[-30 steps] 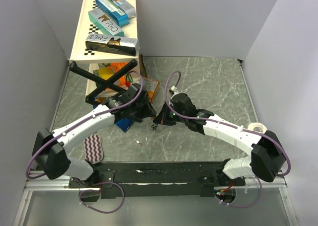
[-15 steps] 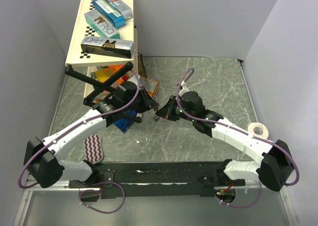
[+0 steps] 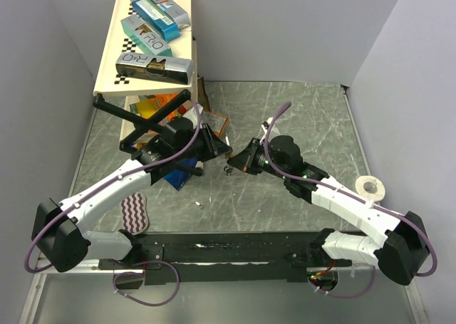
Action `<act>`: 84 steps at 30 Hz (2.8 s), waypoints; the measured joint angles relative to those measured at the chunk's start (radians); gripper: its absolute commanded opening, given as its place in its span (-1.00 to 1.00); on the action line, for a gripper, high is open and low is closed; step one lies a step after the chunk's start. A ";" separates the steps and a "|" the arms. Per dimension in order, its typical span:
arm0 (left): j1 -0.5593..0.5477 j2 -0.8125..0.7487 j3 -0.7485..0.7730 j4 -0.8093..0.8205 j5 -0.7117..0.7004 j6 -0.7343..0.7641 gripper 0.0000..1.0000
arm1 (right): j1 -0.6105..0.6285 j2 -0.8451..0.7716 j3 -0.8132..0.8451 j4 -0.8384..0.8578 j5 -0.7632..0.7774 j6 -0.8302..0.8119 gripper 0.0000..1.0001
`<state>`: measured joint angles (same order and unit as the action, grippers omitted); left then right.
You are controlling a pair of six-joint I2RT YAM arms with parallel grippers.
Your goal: Unlock with the key
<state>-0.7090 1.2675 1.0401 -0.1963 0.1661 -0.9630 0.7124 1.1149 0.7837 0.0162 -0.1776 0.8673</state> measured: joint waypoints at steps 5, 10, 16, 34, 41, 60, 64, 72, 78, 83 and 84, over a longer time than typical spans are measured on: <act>0.000 -0.008 -0.005 0.024 0.023 0.000 -0.98 | -0.005 -0.022 -0.002 -0.003 -0.007 -0.003 -1.00; 0.000 -0.008 -0.005 0.024 0.028 0.002 -0.98 | -0.006 -0.024 -0.002 -0.011 -0.013 -0.019 -0.91; -0.003 0.005 0.012 -0.021 0.027 0.005 -0.98 | -0.006 -0.026 -0.001 -0.031 -0.025 -0.047 -0.59; -0.030 0.158 0.060 -0.204 0.077 0.061 -0.98 | -0.023 -0.206 -0.095 -0.090 -0.030 -0.112 0.38; -0.026 0.094 -0.008 -0.128 0.232 0.196 -0.98 | -0.196 -0.129 -0.023 -0.115 -0.280 -0.230 0.41; 0.032 -0.005 -0.095 0.031 0.578 0.324 -0.98 | -0.238 0.093 0.076 0.024 -0.789 -0.300 -0.07; 0.036 -0.009 -0.104 0.034 0.583 0.324 -0.98 | -0.245 0.093 0.052 0.047 -0.798 -0.284 -0.34; 0.051 -0.010 -0.121 0.031 0.540 0.328 -0.98 | -0.245 0.113 0.039 0.066 -0.808 -0.246 -1.00; 0.048 -0.010 -0.121 -0.032 0.450 0.324 -0.98 | -0.220 0.159 0.039 0.065 -0.752 -0.243 -1.00; 0.044 0.008 -0.120 -0.118 0.335 0.323 -0.98 | -0.182 0.231 0.039 0.066 -0.671 -0.239 -1.00; 0.043 0.021 -0.117 -0.130 0.314 0.323 -0.98 | -0.179 0.245 0.038 0.066 -0.650 -0.240 -1.00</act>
<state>-0.6662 1.2884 0.9230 -0.3264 0.4801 -0.6395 0.5335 1.3602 0.8215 0.0822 -0.8276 0.6273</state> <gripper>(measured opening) 0.288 0.031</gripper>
